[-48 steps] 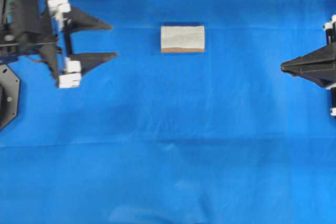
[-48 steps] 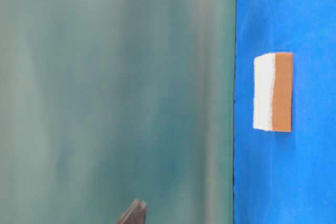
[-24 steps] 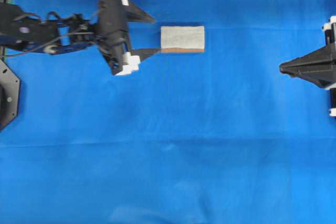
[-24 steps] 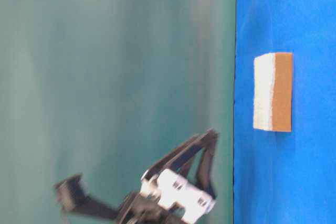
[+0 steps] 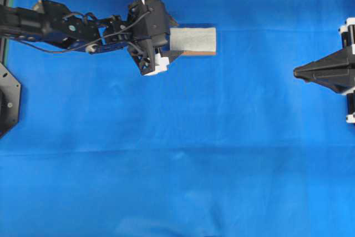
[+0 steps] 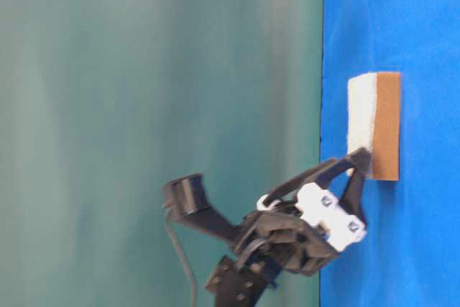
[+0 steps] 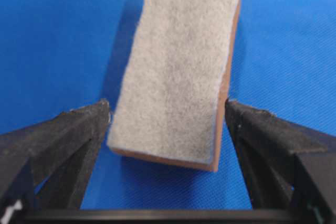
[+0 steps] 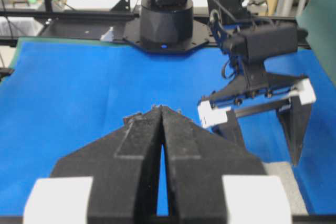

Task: Hand over the sponge with the left arm and wipe it with the right arm.
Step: 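Grasp the sponge's left end with the left gripper and lift it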

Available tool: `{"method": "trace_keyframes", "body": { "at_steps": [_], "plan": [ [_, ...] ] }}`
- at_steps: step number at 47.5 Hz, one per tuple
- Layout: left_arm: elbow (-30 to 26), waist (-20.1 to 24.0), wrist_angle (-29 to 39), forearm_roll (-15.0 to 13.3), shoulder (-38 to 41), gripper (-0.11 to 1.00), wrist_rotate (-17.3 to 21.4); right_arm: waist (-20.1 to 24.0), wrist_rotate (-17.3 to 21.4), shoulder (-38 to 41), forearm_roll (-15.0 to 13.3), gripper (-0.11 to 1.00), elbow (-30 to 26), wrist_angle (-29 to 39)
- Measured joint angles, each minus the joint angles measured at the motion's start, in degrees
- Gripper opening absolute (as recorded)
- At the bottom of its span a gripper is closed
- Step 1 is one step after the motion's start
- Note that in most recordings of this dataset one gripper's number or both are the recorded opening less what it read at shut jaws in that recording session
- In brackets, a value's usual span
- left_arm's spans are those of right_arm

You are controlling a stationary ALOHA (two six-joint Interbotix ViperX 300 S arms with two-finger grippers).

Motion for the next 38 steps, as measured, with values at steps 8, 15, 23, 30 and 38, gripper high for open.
{"method": "trace_keyframes", "body": {
  "at_steps": [8,15,23,30,38],
  "plan": [
    [-0.53,1.05,0.0,0.09,2.2,0.94,0.0,-0.44,0.0,0.35,0.0,0.0,0.0,-0.18],
    [-0.88,1.41,0.0,0.09,3.25,0.94,-0.09,-0.53,0.0,0.62,0.0,0.0,0.09,0.0],
    [-0.97,1.49,0.0,0.09,3.34,0.94,0.0,-0.53,0.0,0.79,0.0,0.0,0.0,-0.18],
    [-1.49,1.49,0.97,0.09,3.34,0.88,-0.97,-0.44,0.0,0.79,0.0,0.0,0.0,-0.18],
    [-2.46,1.41,5.45,0.09,2.64,0.5,-1.67,-0.53,0.0,0.79,0.0,0.0,0.0,-0.18]
  ]
}}
